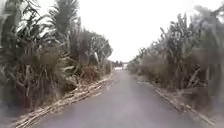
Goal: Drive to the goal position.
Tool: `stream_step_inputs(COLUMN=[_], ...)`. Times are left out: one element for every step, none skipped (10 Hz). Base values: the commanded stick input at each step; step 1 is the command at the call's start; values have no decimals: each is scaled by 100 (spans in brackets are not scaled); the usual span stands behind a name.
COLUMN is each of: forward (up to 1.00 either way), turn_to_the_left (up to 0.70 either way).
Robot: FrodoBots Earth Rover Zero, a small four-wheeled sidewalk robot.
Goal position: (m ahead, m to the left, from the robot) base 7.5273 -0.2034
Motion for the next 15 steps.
stream_step_inputs(forward=[100, 100, 100, 100, 100, 100, 100, 100, 100, 100, 100, 100, 100, 100, 100], turn_to_the_left=[0, 0, 0, 0, 0, 0, 0, 0, 0, 0, 0, -39, -40, -8, -5])
